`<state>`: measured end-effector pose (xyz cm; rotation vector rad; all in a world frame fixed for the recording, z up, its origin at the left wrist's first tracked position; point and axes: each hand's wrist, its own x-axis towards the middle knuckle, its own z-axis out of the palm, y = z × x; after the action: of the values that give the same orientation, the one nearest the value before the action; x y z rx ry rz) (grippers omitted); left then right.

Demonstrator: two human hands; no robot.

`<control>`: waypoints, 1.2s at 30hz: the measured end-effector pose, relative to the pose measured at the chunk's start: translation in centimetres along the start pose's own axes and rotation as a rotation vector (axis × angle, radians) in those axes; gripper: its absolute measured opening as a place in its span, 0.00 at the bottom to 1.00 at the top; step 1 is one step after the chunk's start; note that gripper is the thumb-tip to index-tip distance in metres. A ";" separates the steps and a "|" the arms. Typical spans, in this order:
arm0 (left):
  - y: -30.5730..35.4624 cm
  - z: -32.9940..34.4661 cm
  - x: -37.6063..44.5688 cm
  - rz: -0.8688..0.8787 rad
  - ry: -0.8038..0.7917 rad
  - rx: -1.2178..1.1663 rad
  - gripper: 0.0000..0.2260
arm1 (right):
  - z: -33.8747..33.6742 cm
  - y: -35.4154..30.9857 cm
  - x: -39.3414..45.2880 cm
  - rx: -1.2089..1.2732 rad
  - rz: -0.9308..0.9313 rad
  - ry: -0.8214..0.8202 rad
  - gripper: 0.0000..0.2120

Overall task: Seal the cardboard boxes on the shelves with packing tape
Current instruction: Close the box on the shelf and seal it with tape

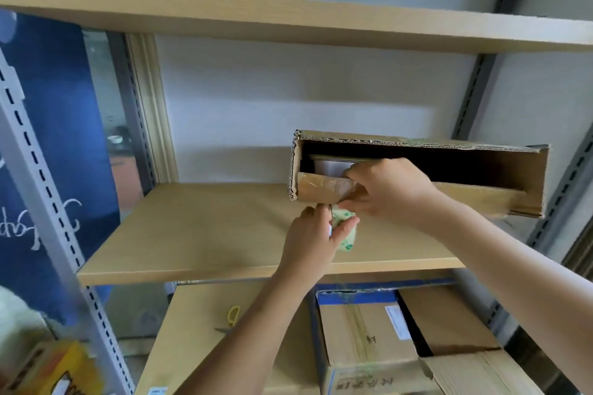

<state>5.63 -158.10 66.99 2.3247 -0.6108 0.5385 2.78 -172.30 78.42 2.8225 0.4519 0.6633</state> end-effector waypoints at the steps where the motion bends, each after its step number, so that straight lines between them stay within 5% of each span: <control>1: -0.2 0.2 0.0 0.001 -0.038 -0.002 0.33 | 0.7 0.1 -0.5 -0.009 -0.022 0.051 0.16; 5: -2.0 0.5 -2.5 0.100 -0.056 -0.031 0.34 | 3.2 -0.2 -2.9 -0.088 -0.094 0.341 0.15; 9: -5.1 -0.3 -8.7 0.123 0.319 -0.194 0.12 | 4.3 -1.0 -4.3 -0.149 -0.130 0.398 0.36; 11: -7.2 -0.1 -12.0 0.010 0.428 -0.210 0.09 | 4.2 -2.2 -5.1 -0.176 -0.118 0.442 0.39; 18: -15.8 3.8 -16.9 -0.534 0.305 -0.086 0.07 | 7.7 -10.6 -7.2 0.152 -0.350 0.707 0.14; 23: -19.6 6.1 -17.8 -0.749 0.097 0.009 0.07 | 17.0 -16.0 -7.1 0.296 -0.455 0.421 0.09; 31: -24.4 9.5 -18.0 -0.854 -0.222 0.170 0.14 | 31.8 -20.5 -4.8 0.515 0.037 -0.540 0.17; 36: -27.3 12.5 -17.7 -0.927 -0.293 0.197 0.16 | 37.4 -23.2 -4.0 0.719 0.443 -0.697 0.13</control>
<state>9.09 -143.45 35.53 2.5565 0.4397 -0.1882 10.94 -156.85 37.84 3.5685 -0.1042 -0.5788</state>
